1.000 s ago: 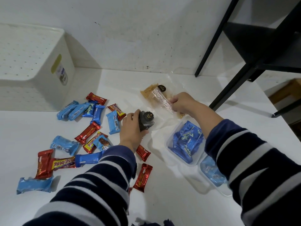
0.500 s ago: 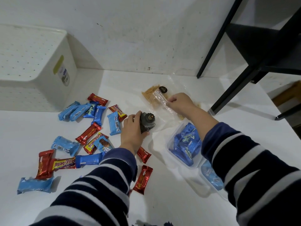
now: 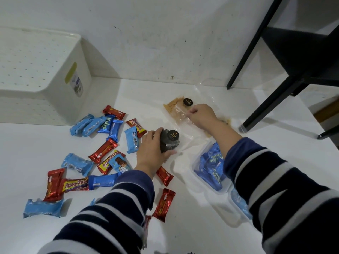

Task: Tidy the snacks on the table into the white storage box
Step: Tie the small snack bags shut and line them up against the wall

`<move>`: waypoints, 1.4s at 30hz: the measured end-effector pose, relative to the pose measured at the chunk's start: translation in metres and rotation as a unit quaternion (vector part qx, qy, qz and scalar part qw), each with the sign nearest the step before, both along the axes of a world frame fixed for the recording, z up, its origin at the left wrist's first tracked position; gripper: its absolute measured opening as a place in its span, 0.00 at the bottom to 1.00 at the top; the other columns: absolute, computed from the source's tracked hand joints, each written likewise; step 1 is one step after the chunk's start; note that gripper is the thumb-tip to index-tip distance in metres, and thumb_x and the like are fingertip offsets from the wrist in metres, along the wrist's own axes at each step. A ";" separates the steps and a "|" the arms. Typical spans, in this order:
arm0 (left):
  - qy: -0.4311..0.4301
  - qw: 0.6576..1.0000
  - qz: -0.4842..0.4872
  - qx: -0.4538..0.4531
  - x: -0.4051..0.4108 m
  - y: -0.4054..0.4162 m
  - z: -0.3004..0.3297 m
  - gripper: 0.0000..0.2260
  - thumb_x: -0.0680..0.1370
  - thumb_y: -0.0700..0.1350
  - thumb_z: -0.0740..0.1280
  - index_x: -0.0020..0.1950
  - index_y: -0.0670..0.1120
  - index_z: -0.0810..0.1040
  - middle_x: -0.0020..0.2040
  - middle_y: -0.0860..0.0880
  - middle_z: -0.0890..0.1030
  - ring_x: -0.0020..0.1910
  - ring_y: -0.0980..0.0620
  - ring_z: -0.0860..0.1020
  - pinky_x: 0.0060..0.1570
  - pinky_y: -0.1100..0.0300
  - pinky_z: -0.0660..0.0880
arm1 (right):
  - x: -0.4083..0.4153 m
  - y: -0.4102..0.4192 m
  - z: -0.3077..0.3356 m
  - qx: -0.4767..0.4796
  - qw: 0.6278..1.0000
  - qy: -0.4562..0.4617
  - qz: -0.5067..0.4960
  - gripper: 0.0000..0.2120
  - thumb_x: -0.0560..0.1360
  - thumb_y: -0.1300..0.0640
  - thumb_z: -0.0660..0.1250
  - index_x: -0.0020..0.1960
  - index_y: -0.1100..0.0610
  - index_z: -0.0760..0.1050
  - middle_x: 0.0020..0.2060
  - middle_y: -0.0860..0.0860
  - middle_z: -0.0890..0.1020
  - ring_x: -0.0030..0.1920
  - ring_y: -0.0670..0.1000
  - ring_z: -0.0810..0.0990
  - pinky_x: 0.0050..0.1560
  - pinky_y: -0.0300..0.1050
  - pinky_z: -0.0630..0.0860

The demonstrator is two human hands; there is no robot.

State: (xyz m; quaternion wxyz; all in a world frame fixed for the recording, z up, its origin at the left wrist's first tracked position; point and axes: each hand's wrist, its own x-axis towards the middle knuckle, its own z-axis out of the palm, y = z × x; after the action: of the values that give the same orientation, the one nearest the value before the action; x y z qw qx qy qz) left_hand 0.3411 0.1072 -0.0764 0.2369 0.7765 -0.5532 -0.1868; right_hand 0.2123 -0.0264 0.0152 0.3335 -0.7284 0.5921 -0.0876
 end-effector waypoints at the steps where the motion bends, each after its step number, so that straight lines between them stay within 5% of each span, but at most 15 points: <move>1: -0.004 1.000 0.010 -0.007 0.001 0.000 0.002 0.36 0.71 0.65 0.67 0.74 0.51 0.59 0.67 0.48 0.69 0.67 0.47 0.67 0.64 0.51 0.69 | 0.001 0.000 -0.001 0.002 1.000 -0.001 0.007 0.08 0.78 0.55 0.65 0.41 0.57 0.76 0.32 0.45 0.73 0.36 0.49 0.73 0.32 0.38 0.67; 4: -0.004 0.999 0.025 -0.033 0.007 -0.010 0.008 0.33 0.74 0.66 0.60 0.74 0.50 0.60 0.68 0.47 0.69 0.67 0.47 0.68 0.64 0.51 0.69 | 0.003 0.000 -0.001 0.016 0.999 -0.013 0.032 0.07 0.79 0.55 0.64 0.45 0.58 0.76 0.33 0.42 0.71 0.34 0.43 0.70 0.32 0.36 0.65; 10: 0.124 0.991 -0.044 0.032 0.014 -0.030 0.012 0.39 0.72 0.55 0.72 0.76 0.53 0.53 0.63 0.47 0.73 0.61 0.48 0.74 0.59 0.51 0.73 | 0.003 0.000 0.005 0.025 0.998 -0.026 0.059 0.06 0.79 0.57 0.63 0.43 0.55 0.73 0.32 0.45 0.70 0.32 0.43 0.68 0.32 0.36 0.64; 25: 0.143 0.989 -0.029 -0.041 0.008 -0.021 0.011 0.38 0.72 0.51 0.73 0.75 0.56 0.56 0.54 0.52 0.71 0.50 0.55 0.72 0.50 0.58 0.74 | 0.015 -0.002 0.005 -0.029 0.997 -0.072 0.023 0.06 0.75 0.53 0.69 0.45 0.57 0.80 0.32 0.44 0.74 0.34 0.43 0.72 0.40 0.40 0.70; 28: 0.138 0.988 -0.042 -0.048 0.007 -0.021 0.012 0.37 0.72 0.51 0.73 0.75 0.55 0.56 0.54 0.51 0.71 0.50 0.56 0.70 0.48 0.59 0.72 | 0.017 -0.004 0.005 -0.043 0.997 -0.063 0.020 0.02 0.74 0.57 0.69 0.43 0.56 0.79 0.32 0.43 0.74 0.36 0.46 0.73 0.43 0.41 0.70; 33: 0.151 0.987 -0.036 -0.050 0.006 -0.019 0.012 0.37 0.72 0.51 0.73 0.75 0.56 0.56 0.54 0.52 0.71 0.50 0.57 0.70 0.49 0.62 0.70 | 0.019 -0.005 0.005 -0.043 0.997 -0.061 0.006 0.10 0.74 0.56 0.69 0.34 0.51 0.75 0.31 0.45 0.74 0.36 0.48 0.74 0.42 0.43 0.72; 36: 0.154 0.986 -0.030 -0.049 0.007 -0.020 0.012 0.37 0.72 0.51 0.73 0.76 0.56 0.56 0.54 0.53 0.70 0.50 0.57 0.70 0.49 0.62 0.70 | 0.022 -0.001 0.007 -0.041 0.996 -0.073 0.014 0.10 0.74 0.52 0.67 0.42 0.59 0.79 0.33 0.47 0.75 0.36 0.47 0.73 0.38 0.41 0.70; 42: 0.153 0.987 -0.028 -0.049 0.005 -0.018 0.013 0.37 0.72 0.50 0.73 0.76 0.56 0.57 0.53 0.53 0.70 0.50 0.58 0.70 0.49 0.63 0.69 | 0.024 -0.002 0.005 -0.053 0.995 -0.082 0.005 0.02 0.75 0.56 0.69 0.44 0.55 0.78 0.33 0.43 0.74 0.37 0.45 0.73 0.35 0.37 0.68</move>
State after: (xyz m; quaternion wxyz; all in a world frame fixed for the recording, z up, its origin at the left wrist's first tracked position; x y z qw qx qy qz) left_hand 0.3464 0.0888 -0.0631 0.3513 0.7105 -0.5404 -0.2825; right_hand 0.2368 -0.0281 0.0205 0.3426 -0.7380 0.5538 -0.1769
